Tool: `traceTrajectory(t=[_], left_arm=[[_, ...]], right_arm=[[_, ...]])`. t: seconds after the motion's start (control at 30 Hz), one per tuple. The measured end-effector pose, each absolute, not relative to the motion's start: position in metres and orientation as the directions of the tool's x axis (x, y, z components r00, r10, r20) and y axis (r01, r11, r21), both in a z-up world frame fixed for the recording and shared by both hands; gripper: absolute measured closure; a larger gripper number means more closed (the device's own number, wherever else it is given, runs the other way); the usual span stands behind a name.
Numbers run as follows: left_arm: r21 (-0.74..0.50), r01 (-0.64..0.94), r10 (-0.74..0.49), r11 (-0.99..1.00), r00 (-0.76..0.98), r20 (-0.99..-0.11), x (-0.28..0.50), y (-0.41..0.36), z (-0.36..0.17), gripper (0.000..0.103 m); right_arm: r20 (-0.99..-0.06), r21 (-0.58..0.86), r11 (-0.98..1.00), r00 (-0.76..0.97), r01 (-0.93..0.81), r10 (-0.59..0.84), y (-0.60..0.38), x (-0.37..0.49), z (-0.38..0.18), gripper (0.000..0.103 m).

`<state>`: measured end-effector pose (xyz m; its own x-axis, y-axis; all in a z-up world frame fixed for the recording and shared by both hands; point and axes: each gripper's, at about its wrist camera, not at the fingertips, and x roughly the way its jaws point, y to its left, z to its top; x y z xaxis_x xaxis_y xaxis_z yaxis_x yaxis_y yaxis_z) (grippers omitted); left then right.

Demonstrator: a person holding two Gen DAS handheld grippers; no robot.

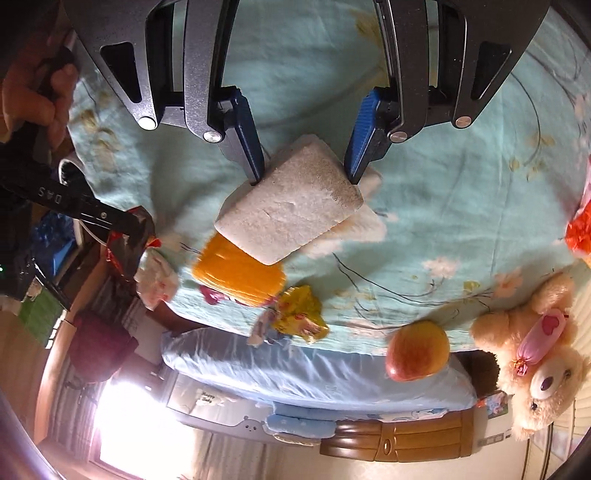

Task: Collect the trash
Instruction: 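Carry the red snack bag and white sponge block toward the trash bin with both tools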

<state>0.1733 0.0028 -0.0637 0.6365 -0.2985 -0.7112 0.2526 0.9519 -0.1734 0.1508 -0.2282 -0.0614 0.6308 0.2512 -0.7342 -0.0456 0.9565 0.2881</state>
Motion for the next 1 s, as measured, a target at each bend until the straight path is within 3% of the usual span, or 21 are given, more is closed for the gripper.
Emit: traceTrajectory(t=[1.0], left_arm=[[-0.128, 0.498, -0.431, 0.858, 0.56, -0.708, 0.14, -0.135, -0.051, 0.058]], right_arm=[[-0.725, 0.26, 0.959, 0.678, 0.11, 0.119, -0.325, 0.075, -0.048, 0.069]])
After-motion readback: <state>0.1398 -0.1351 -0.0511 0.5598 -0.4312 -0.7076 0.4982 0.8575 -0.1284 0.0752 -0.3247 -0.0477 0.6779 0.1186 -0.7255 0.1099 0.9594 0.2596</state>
